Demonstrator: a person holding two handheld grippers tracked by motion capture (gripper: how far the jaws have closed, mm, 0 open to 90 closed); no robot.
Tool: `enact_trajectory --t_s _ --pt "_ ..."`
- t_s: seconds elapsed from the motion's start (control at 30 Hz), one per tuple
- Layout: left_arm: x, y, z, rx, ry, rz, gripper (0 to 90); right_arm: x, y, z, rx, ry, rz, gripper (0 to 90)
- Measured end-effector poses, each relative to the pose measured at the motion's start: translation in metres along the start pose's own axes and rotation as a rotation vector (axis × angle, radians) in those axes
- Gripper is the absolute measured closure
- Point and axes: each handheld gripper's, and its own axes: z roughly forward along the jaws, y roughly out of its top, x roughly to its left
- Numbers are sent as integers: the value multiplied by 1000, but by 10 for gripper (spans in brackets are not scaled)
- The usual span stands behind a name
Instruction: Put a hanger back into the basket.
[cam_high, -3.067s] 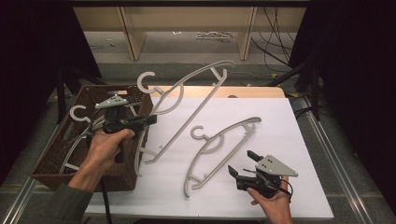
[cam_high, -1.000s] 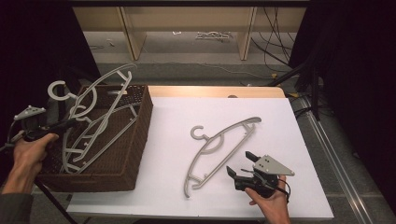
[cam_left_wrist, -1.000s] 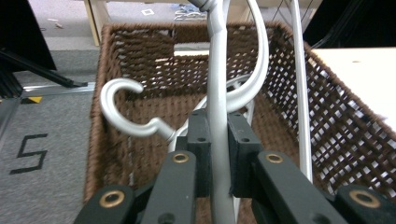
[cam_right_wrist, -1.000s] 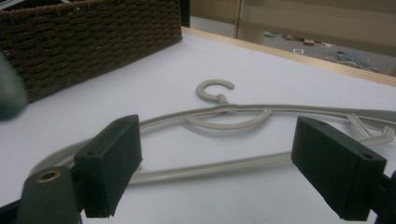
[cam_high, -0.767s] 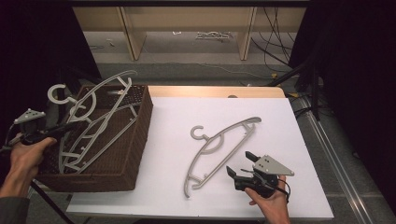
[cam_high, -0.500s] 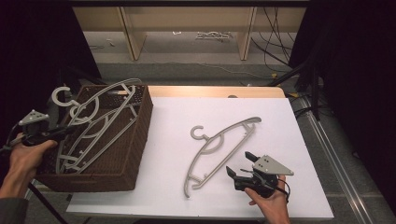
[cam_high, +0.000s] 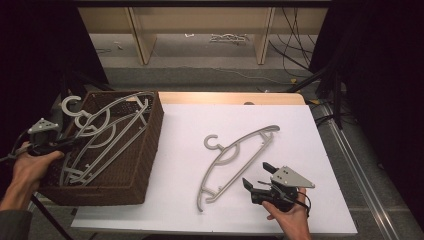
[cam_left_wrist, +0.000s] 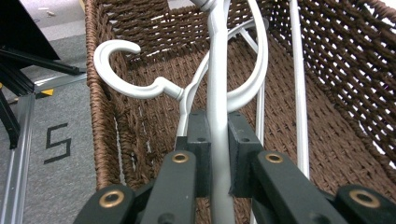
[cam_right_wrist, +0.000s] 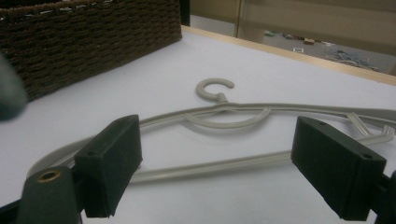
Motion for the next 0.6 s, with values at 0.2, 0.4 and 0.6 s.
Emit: enact_trajectory --t_s 0.2,0.4,0.6 --pt "-1 1 2 75 19 57 818 0 0 0 2 -2 -3 172" --pt "-2 1 2 82 25 72 818 -1 0 0 1 -8 -8 173" --pt "-9 8 13 156 77 147 818 0 0 0 10 -3 -5 173"
